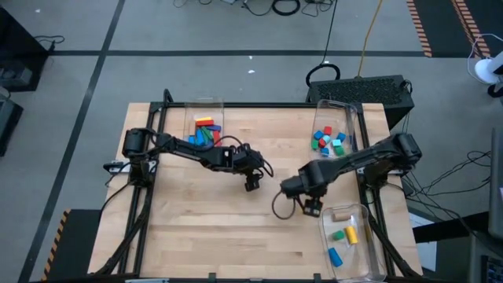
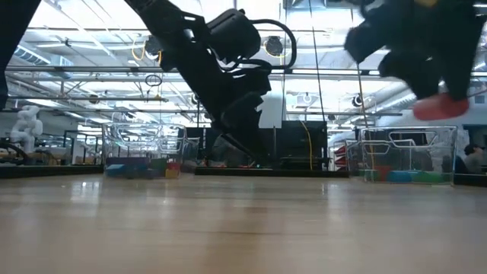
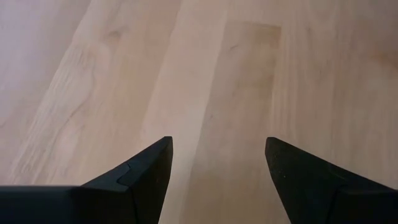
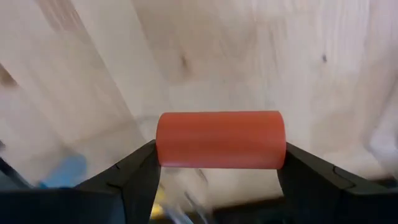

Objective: Sort blocks by size
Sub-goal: Put the orange cylindrical block into the bottom transparent bin

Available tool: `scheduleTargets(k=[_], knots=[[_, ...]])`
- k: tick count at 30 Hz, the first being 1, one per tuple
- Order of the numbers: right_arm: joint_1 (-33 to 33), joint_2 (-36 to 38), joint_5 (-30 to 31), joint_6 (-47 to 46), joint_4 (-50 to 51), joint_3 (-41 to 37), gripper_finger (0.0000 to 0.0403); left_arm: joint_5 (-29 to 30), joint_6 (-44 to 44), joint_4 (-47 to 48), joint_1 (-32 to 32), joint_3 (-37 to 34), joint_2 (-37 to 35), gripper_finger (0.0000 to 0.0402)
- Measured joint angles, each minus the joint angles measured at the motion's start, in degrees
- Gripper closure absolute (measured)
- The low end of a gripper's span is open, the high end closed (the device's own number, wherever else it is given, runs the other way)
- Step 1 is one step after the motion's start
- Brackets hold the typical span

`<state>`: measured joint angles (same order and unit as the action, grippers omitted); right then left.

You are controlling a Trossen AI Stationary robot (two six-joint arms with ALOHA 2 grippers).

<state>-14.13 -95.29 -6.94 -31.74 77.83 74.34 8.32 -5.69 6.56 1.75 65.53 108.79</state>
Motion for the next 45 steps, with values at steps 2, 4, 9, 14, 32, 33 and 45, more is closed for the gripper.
scheduleTargets(k=[2,4,9,14,32,33,45], knots=[[-2.0,0.0,0.9,0.1,2.3,0.4,0.0137,0.0,0.0,-0.1,-0.2,-0.2,0.0,0.0143],[-4.1,0.3,1.0,0.0,3.5,0.5,0.0139,0.1,0.0,-0.1,-0.4,-0.3,0.0,0.0143],[-9.2,1.1,2.5,-2.2,4.6,0.5,0.0141,0.3,-0.5,-0.4,-0.8,-0.3,0.0,0.0143],[-14.2,3.4,3.8,-6.5,4.5,0.5,0.0141,0.3,-1.5,-1.0,-1.2,-0.3,0.0,0.0143],[-27.4,19.9,11.4,-30.1,4.4,0.5,0.0139,0.5,-2.9,-1.4,-2.2,-0.3,0.0,0.0143],[-28.2,20.1,11.3,-31.2,4.4,0.5,0.0138,0.5,-2.9,-1.4,-2.2,-0.3,0.0,0.0143],[-35.5,20.1,3.2,-41.6,-0.3,-7.9,0.0137,0.5,-2.9,-1.1,-2.2,-0.3,0.1,0.0143]])
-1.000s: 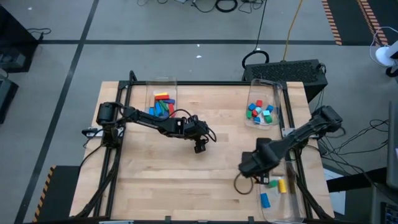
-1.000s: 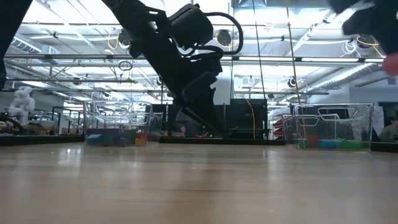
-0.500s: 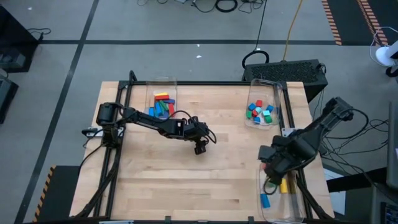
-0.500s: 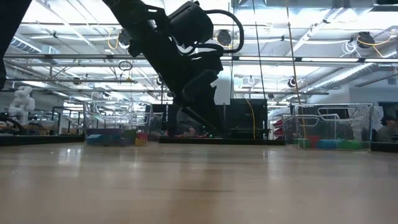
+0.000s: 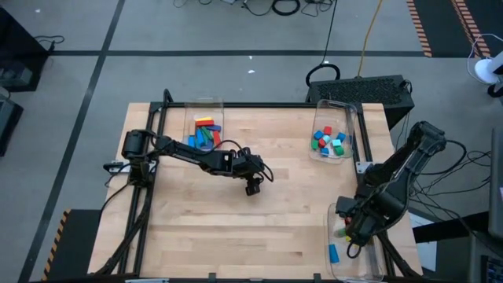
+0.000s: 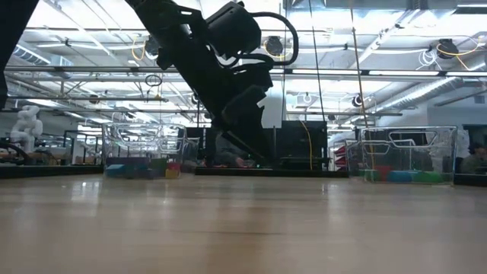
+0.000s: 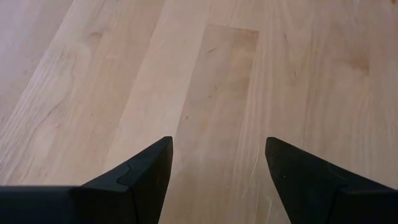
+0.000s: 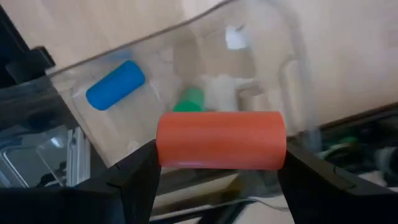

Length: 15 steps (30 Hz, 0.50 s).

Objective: Sort blocks by size
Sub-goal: Put the orange cylindrical block into the bottom transparent bin, then adjust the transparent bins

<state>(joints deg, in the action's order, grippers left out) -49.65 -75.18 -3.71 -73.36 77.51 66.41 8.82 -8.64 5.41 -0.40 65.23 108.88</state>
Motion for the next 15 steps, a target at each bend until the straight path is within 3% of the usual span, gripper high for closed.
scheduleTargets(k=[10,15], knots=[[-1.0,0.0,-0.8,0.8,-20.6,-11.6,0.0108,0.0,0.0,-0.2,0.0,0.0,0.0,0.0143],[-0.6,0.0,-1.2,1.7,-19.4,-13.5,0.0078,0.0,0.0,-0.2,0.0,0.0,0.0,0.0143]])
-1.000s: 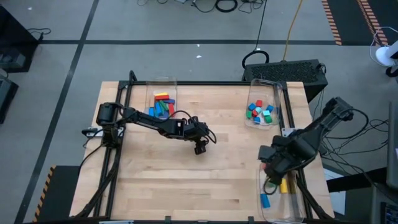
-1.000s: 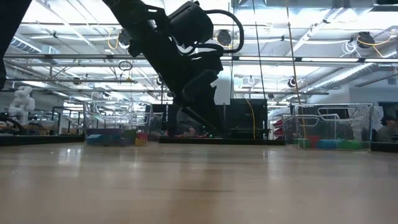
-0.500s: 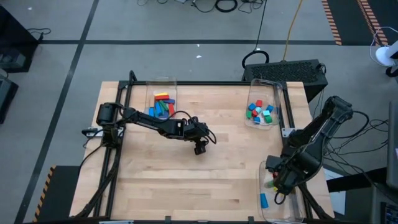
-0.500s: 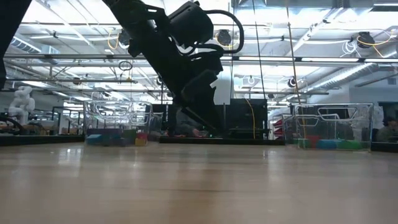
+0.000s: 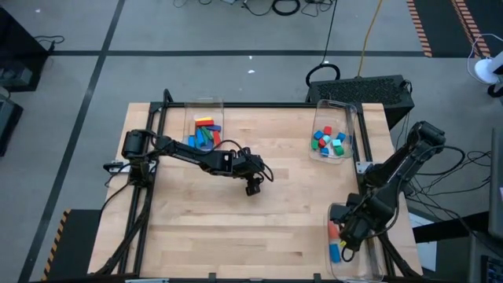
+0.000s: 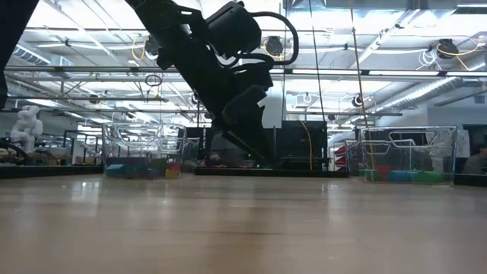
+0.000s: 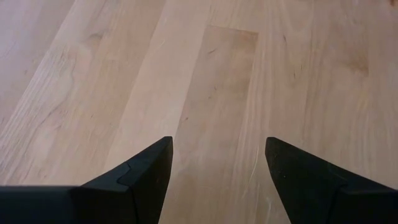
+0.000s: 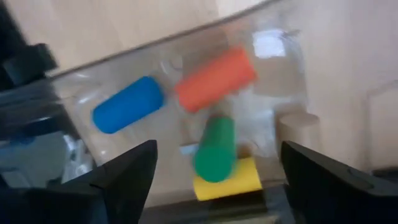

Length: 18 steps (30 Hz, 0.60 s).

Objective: Sort blocks by size
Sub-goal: Adjust the transparent bins

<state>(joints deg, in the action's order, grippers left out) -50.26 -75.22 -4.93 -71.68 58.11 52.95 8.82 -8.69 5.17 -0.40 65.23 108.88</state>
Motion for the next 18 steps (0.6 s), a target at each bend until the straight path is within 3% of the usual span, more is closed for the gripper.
scheduleTargets(k=[5,8,18], knots=[[3.6,0.0,-2.8,-3.5,6.6,1.7,0.0073,0.0,0.0,-0.2,0.0,0.0,0.0,0.0143],[5.5,0.0,-0.8,-0.1,9.2,4.3,0.0077,0.0,0.0,-0.2,0.0,0.0,0.0,0.0143],[16.2,0.0,23.0,11.9,24.4,10.3,0.011,0.0,0.0,-0.2,0.0,0.0,0.0,0.0143]])
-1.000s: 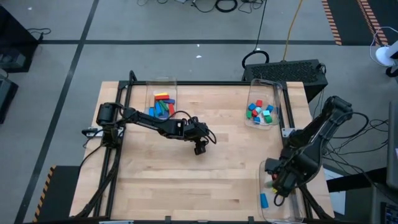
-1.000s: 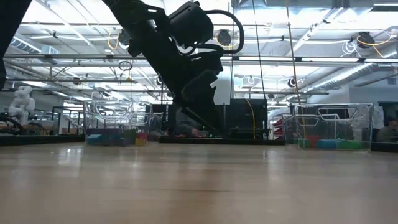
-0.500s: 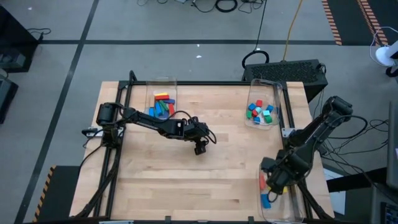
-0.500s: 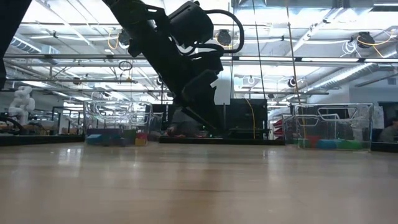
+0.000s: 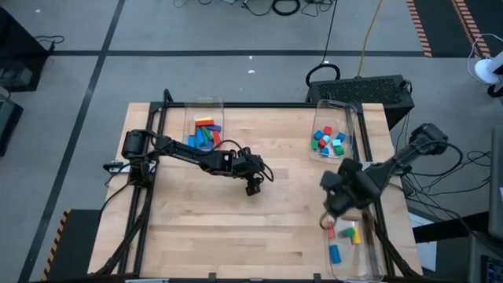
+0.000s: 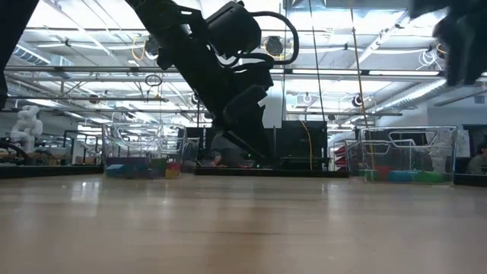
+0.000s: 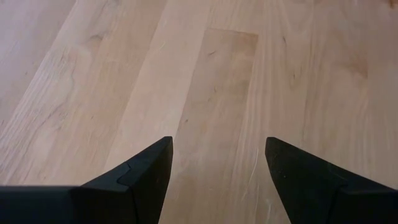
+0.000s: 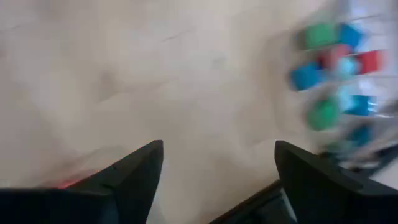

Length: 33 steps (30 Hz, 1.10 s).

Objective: Sort blocks by size
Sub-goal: Adjust the transparent bins

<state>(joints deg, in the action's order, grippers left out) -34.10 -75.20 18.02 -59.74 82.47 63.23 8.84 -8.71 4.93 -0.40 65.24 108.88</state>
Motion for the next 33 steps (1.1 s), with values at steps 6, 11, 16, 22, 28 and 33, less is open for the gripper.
scheduleTargets(k=[6,11,16,22,28,33], knots=[[11.1,0.0,-2.0,5.7,-2.7,-4.5,0.0159,0.0,0.0,0.2,0.0,0.0,0.0,0.0143],[20.6,0.0,-4.8,11.0,-4.7,-10.2,0.0218,0.6,0.0,1.3,0.0,0.0,0.0,0.0143],[29.3,0.0,-4.9,15.8,-4.6,-13.3,0.0283,0.6,0.0,2.0,0.0,0.0,0.0,0.0143],[38.2,0.0,-4.6,18.7,-4.9,-15.9,0.0352,0.6,0.0,1.9,0.0,0.0,0.0,0.0143],[44.8,0.0,2.4,18.8,-4.3,-17.4,0.0389,0.6,0.1,1.9,0.0,0.0,0.0,0.0143],[49.6,0.0,7.2,19.8,-4.0,-17.4,0.0402,0.6,0.1,2.0,0.0,0.0,0.0,0.0143]])
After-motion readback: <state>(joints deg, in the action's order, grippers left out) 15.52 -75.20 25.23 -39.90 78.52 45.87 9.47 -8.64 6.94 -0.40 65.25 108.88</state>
